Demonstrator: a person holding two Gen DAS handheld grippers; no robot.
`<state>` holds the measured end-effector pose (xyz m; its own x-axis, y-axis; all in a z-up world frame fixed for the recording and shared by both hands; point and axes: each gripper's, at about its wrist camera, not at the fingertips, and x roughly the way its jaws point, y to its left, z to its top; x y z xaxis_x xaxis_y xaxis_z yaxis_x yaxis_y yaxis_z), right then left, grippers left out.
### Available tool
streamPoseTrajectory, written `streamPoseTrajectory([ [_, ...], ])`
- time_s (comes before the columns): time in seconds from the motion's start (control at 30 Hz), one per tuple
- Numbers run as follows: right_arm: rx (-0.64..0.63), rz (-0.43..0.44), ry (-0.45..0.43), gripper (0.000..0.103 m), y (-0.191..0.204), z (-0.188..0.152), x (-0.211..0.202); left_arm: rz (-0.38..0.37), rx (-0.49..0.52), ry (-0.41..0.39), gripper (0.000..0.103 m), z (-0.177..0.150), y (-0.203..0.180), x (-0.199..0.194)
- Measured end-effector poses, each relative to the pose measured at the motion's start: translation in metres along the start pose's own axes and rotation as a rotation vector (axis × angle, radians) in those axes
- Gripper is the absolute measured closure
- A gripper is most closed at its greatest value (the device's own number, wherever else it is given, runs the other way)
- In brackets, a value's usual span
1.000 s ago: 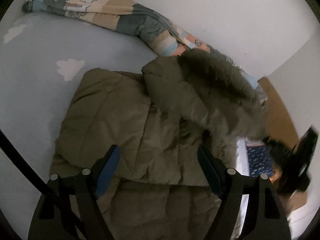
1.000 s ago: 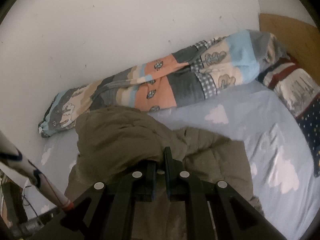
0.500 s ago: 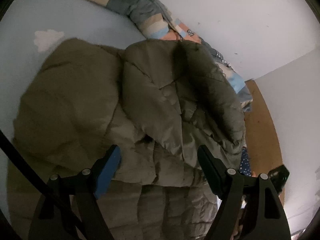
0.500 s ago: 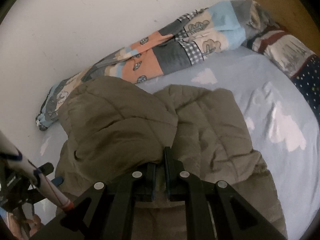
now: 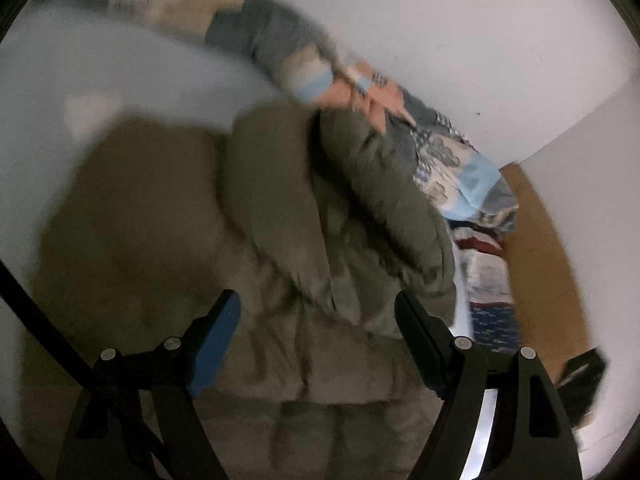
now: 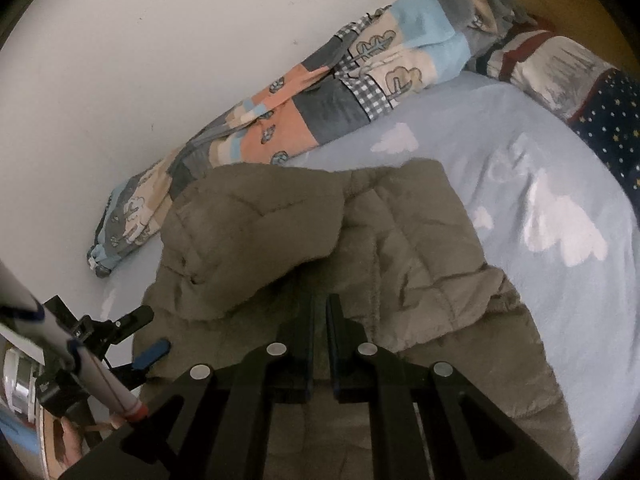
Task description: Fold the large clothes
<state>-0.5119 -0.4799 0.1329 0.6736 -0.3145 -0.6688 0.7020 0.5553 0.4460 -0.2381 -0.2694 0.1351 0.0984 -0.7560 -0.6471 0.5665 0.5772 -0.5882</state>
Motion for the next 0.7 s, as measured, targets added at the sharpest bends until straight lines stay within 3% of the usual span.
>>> streamPoseTrajectory([
  [0.07, -0.013, -0.003, -0.014, 0.096, 0.006, 0.006, -0.002, 0.047, 0.058, -0.044, 0.025, 0.006, -0.007, -0.006],
  [0.2, -0.018, 0.0, -0.067, 0.096, 0.019, 0.018, 0.002, 0.211, 0.215, -0.08, 0.025, 0.013, -0.024, 0.002],
  [0.4, -0.058, -0.051, -0.11, 0.092, 0.035, 0.029, 0.026, 0.276, 0.344, -0.043, 0.025, 0.011, -0.034, 0.031],
  [0.47, -0.086, -0.084, -0.105, 0.082, 0.035, 0.029, 0.038, 0.32, 0.363, -0.006, 0.025, 0.008, -0.031, 0.049],
  [0.53, -0.093, -0.093, -0.083, 0.073, 0.029, 0.026, 0.054, 0.42, 0.36, 0.059, 0.025, 0.007, -0.024, 0.072],
  [0.57, -0.098, -0.103, -0.056, 0.073, 0.026, 0.025, 0.062, 0.454, 0.35, 0.099, 0.024, 0.004, -0.016, 0.083],
  [0.7, -0.11, -0.133, 0.038, 0.073, 0.013, 0.015, 0.09, 0.49, 0.388, 0.117, 0.023, -0.001, -0.014, 0.092],
])
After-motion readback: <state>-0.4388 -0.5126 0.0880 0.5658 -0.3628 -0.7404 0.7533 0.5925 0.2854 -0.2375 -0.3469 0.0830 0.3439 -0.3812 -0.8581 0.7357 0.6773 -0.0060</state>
